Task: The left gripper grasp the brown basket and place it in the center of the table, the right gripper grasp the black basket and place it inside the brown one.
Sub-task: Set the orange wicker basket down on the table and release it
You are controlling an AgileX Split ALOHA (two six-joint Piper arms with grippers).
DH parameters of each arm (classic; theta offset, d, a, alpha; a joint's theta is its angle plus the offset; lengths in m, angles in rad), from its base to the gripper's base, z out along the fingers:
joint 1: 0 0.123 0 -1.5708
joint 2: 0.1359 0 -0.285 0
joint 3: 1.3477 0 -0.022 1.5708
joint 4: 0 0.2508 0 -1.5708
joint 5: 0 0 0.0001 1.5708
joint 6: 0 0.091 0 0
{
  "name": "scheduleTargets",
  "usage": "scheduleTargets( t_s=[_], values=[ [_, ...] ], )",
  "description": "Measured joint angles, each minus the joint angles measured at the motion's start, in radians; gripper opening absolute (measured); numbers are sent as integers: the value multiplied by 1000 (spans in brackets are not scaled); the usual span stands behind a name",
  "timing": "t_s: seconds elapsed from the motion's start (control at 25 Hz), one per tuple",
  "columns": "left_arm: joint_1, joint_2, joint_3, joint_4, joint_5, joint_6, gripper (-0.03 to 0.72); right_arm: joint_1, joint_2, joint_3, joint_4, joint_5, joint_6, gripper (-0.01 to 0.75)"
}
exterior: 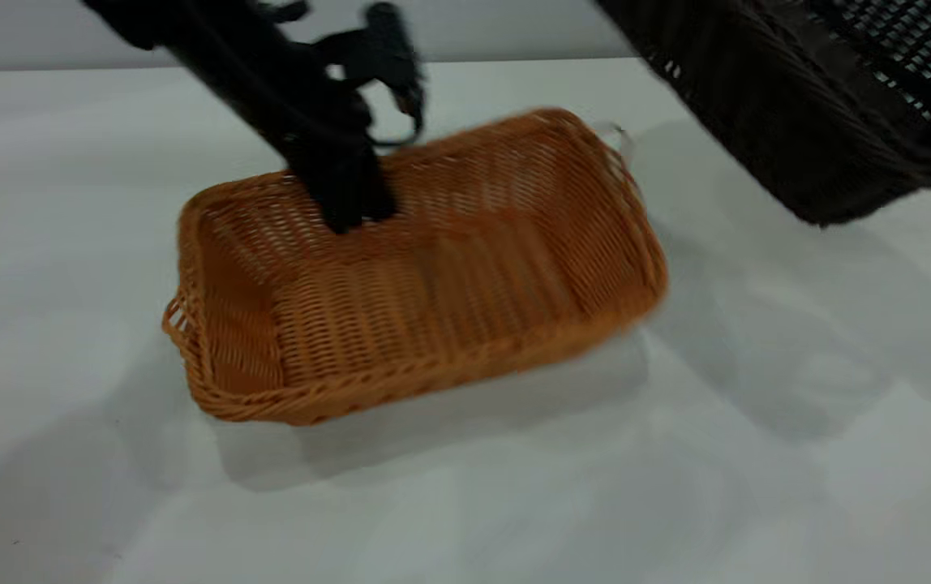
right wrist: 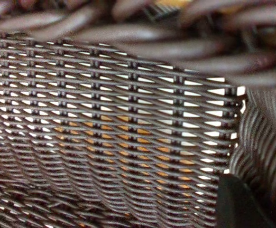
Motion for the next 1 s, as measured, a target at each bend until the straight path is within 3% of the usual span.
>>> scheduleTargets(
  t_s=[0.2, 0.64, 0.76, 1.0],
  values=[
    [-62, -1, 0, 0, -24, 137, 78, -3, 0, -57, -56, 93, -6, 85],
    [-67, -1, 0, -18, -29, 164, 99, -3, 0, -83, -55, 126, -6, 85],
    [-67, -1, 0, -21, -40, 175, 162, -3, 0, -83, -54, 130, -6, 85],
    [-67, 2, 1, -67, -80, 195, 369, -3, 0, -84, -25, 133, -21, 85]
  ],
)
